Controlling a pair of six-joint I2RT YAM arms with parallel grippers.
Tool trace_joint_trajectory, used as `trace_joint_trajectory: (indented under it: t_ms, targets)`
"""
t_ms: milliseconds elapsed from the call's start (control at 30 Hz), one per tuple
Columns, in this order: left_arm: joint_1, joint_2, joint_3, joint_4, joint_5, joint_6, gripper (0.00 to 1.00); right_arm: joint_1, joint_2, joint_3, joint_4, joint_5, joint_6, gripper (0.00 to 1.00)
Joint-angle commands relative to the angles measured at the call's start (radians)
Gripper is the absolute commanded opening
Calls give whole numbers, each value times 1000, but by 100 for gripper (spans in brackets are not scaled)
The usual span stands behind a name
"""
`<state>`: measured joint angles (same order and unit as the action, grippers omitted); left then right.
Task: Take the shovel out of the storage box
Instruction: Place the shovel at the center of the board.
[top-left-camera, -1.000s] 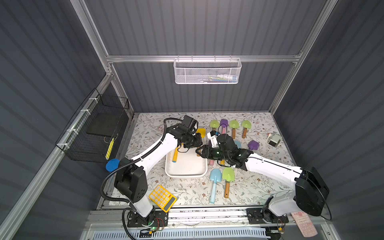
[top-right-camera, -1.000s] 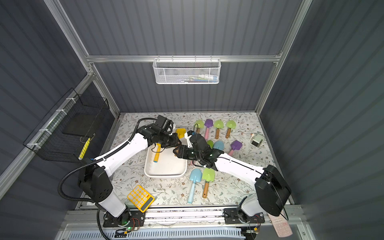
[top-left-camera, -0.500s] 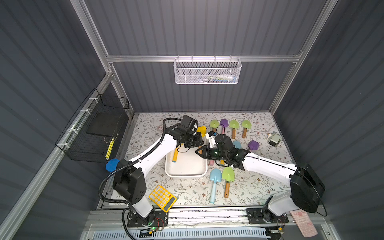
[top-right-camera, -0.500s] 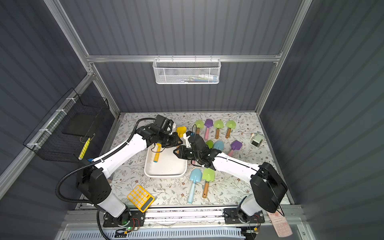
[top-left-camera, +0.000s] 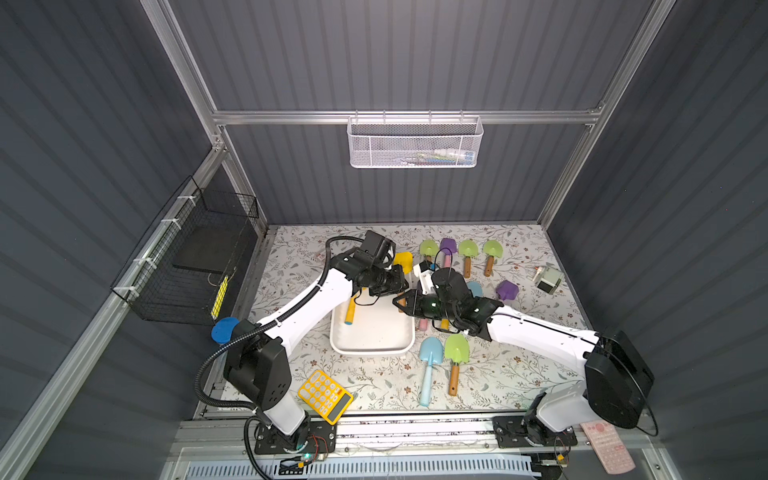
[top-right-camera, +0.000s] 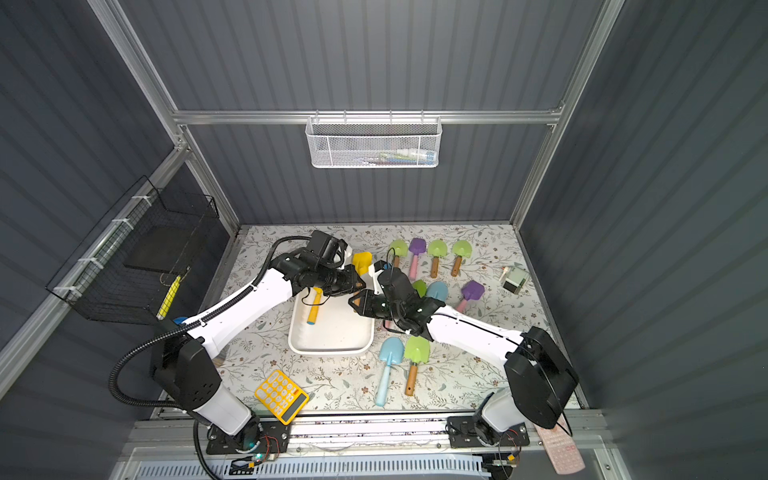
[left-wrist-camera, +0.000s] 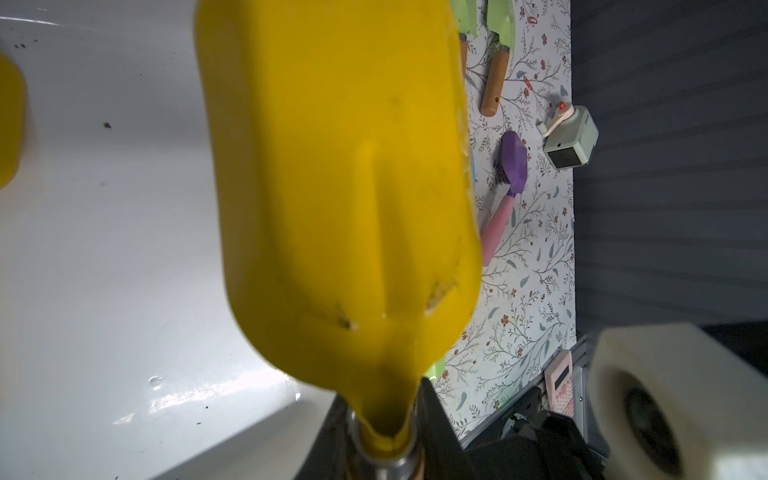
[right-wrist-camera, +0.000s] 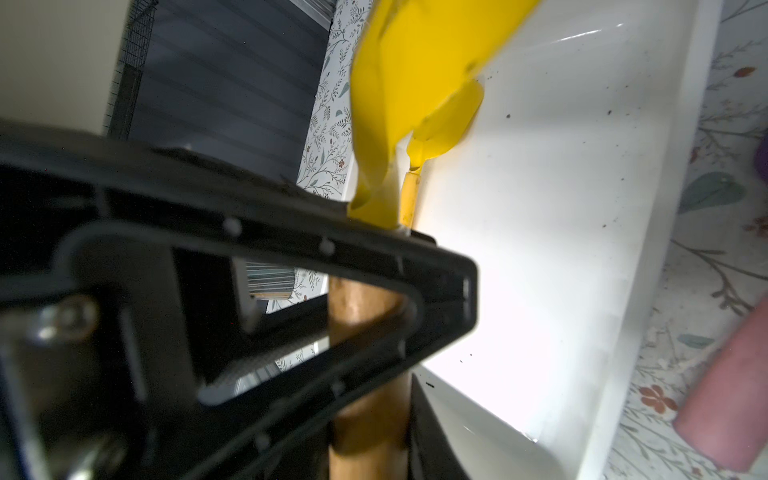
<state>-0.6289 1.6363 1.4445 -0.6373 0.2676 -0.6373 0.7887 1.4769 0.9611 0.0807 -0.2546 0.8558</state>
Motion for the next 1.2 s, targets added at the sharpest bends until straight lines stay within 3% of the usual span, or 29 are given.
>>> trace_joint_trajectory:
  t_ms: [0,100,167,233,500,867,1167]
  targets:
    - [-5,-4,29,-21,8,19,46,3,-47,-14,1,15,-13,4]
    - [-3,-1,73,-41,-7,40,76,1,-86,-42,-11,26,-9,4]
    - [0,-10,110,-56,-24,63,87,0,-123,-76,-21,36,-9,4]
    - [6,-25,139,-74,-52,82,91,-7,-164,-115,-32,39,-4,4]
    - [81,-50,95,-143,-217,190,92,-39,-447,-270,-260,32,-14,4]
    - [133,-31,-89,-49,-176,206,92,-110,-880,-561,-464,-43,144,3]
    - [147,-38,-128,-32,-232,226,92,-158,-1090,-655,-681,-21,228,5]
